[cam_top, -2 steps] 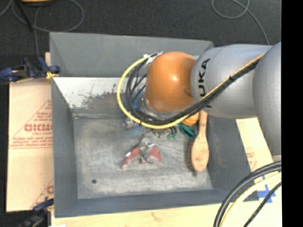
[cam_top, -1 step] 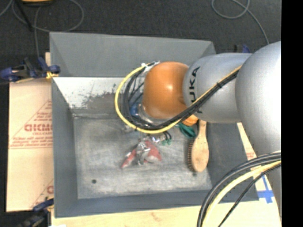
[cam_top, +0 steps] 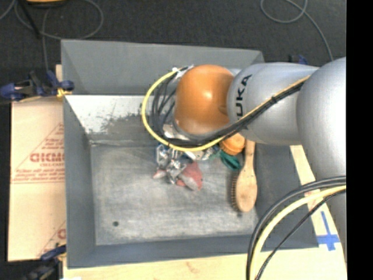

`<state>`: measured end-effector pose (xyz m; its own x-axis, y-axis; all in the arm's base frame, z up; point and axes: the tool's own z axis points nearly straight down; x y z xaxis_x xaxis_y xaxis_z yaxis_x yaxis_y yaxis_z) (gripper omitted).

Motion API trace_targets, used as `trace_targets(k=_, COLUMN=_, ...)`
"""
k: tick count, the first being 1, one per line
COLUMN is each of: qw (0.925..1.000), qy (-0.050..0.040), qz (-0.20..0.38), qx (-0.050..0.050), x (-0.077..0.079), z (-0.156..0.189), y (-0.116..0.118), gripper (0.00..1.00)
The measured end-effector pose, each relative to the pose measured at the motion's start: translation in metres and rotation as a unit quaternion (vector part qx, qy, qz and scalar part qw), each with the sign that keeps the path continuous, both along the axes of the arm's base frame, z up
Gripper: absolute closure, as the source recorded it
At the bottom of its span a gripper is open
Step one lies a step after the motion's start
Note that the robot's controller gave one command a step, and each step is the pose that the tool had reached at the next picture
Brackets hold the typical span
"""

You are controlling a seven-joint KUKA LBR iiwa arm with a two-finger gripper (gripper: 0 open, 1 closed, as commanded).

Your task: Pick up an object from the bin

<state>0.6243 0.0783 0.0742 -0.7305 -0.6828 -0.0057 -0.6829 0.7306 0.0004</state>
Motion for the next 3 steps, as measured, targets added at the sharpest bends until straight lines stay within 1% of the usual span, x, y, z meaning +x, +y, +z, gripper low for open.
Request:
trace_targets(k=2, qw=1.0000, qy=0.0007, qz=-0.001, qx=0.000, x=-0.001, z=0.003, y=0.000, gripper=1.00)
trace_targets(k=3, qw=1.0000, qy=0.0042, qz=-0.001, qx=-0.001, x=-0.003, z=0.020, y=-0.001, gripper=1.00)
